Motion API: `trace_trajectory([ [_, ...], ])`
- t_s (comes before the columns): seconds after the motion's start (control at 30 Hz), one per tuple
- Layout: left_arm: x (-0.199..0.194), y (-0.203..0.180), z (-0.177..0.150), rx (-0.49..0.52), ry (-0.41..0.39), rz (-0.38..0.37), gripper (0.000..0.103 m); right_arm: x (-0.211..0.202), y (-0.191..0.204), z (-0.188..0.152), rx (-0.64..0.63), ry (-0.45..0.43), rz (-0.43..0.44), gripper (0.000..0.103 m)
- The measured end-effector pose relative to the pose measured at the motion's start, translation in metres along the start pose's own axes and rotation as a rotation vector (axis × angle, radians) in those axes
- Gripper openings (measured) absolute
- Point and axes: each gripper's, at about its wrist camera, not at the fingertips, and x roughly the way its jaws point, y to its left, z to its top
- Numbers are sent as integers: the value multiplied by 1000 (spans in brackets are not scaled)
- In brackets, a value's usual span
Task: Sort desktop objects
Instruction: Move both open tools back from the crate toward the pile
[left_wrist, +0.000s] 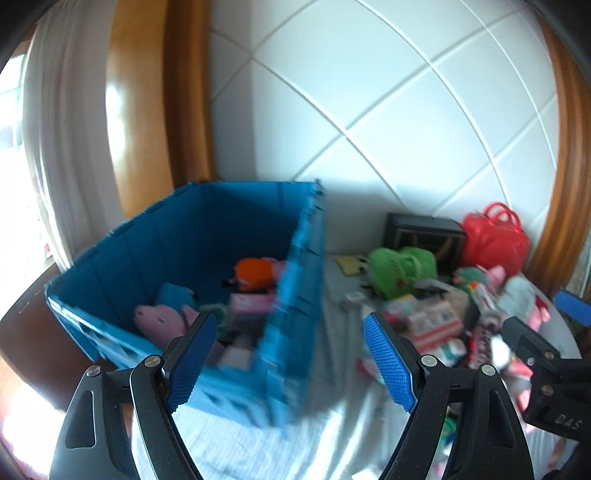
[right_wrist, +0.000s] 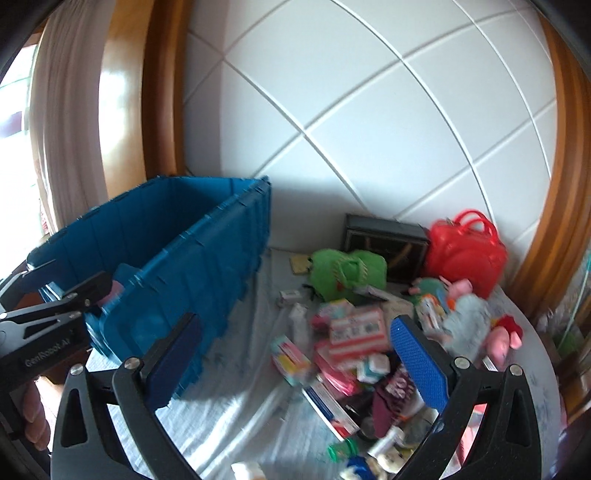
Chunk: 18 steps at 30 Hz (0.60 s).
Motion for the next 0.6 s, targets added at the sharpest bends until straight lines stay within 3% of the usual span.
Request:
trace_trajectory([
  [0.27,7,-91,-69,1,170,14,83,11,-93,-74,14,175,31,103],
  [0.47,41,-120,-148,-4,381,65,83,38,-121,-141,33,318,55,103],
  [0.6,66,-126,-190,-3,477,80,83,56,-128,-184,67,402,50,103],
])
